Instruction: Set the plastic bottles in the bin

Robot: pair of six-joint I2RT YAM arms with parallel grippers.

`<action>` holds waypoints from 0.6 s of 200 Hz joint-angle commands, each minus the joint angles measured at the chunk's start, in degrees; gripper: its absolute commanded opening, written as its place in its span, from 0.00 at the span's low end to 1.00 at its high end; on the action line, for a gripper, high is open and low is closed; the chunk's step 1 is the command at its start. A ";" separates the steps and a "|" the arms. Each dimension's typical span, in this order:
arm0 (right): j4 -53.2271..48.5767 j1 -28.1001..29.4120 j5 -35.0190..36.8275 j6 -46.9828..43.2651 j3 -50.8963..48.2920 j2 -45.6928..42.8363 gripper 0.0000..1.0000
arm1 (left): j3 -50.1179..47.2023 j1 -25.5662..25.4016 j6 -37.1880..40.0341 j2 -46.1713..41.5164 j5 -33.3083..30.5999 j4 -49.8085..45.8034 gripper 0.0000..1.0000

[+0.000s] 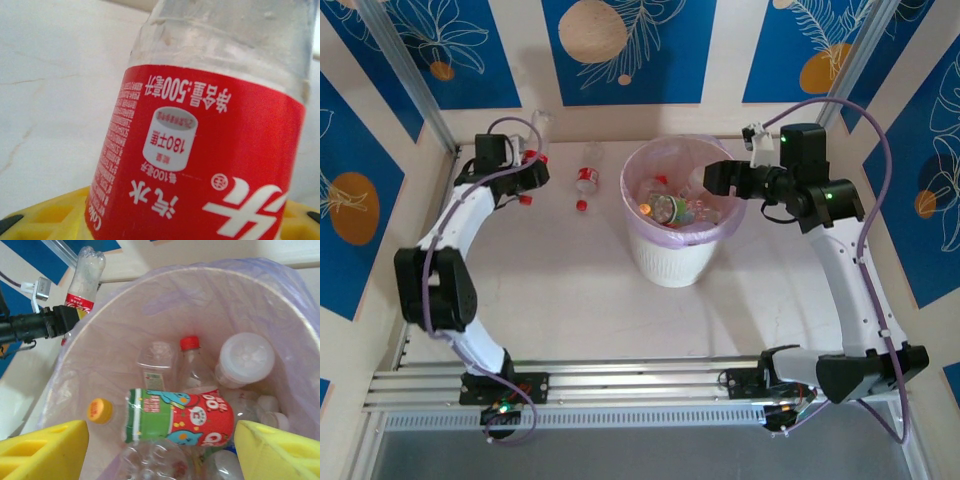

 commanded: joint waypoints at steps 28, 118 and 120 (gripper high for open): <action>6.91 8.20 0.06 4.64 6.72 2.05 0.78 | -11.21 -2.56 -10.10 -17.84 19.85 10.32 0.48; 19.75 22.80 -0.75 6.17 18.11 17.86 0.99 | -16.73 -15.37 -16.80 -31.55 25.77 16.33 0.44; 20.05 22.88 -1.09 6.29 18.25 18.10 0.99 | -16.80 -15.62 -16.97 -31.57 25.84 16.48 0.44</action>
